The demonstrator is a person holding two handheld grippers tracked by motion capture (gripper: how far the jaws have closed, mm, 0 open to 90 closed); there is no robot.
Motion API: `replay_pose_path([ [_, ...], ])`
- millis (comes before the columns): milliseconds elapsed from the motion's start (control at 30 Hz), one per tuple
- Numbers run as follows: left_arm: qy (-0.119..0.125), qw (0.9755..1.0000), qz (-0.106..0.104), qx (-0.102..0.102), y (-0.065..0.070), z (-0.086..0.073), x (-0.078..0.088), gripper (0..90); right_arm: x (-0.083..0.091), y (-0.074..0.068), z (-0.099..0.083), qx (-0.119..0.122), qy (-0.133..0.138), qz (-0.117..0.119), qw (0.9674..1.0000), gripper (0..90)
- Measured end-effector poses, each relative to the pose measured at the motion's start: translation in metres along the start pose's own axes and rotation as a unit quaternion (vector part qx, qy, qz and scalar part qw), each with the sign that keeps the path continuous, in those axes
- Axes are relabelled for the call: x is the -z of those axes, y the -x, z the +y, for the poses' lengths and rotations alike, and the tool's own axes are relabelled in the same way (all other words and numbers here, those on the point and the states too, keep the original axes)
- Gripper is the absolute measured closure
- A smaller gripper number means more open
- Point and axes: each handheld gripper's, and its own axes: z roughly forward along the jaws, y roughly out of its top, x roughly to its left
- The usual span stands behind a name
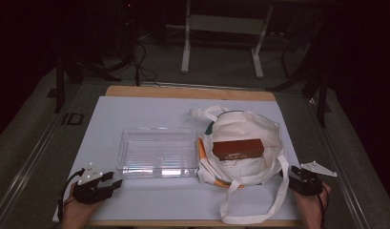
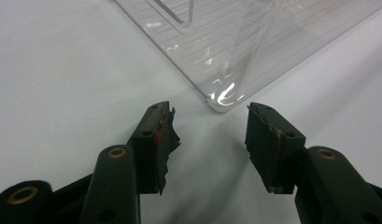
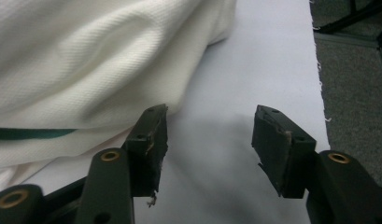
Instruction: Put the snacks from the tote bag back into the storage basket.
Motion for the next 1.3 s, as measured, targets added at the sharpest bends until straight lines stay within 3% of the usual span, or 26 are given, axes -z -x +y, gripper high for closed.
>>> replay_pose_path([
  [400,0.000,1.0000,-0.006,0.001,0.000,0.000,0.000,49.1,0.006,-0.004,0.005,0.009,0.004,0.010,0.9999,50.2],
  [633,-0.001,0.9999,-0.009,-0.008,0.001,0.000,0.000,45.8,0.011,-0.005,0.012,0.005,0.012,0.008,0.9999,52.1],
  [767,-0.001,0.9999,-0.009,-0.008,0.001,0.000,0.000,45.4,0.014,-0.007,0.017,0.017,0.012,0.000,0.9998,54.0],
  [967,-0.002,0.9999,-0.011,-0.009,0.001,0.000,0.000,44.7,0.023,-0.001,0.025,0.021,0.014,-0.012,0.9996,54.4],
  [1300,-0.002,0.9999,-0.012,-0.009,0.001,0.000,-0.001,43.9,0.034,0.002,0.041,0.027,0.022,-0.004,0.9994,54.6],
])
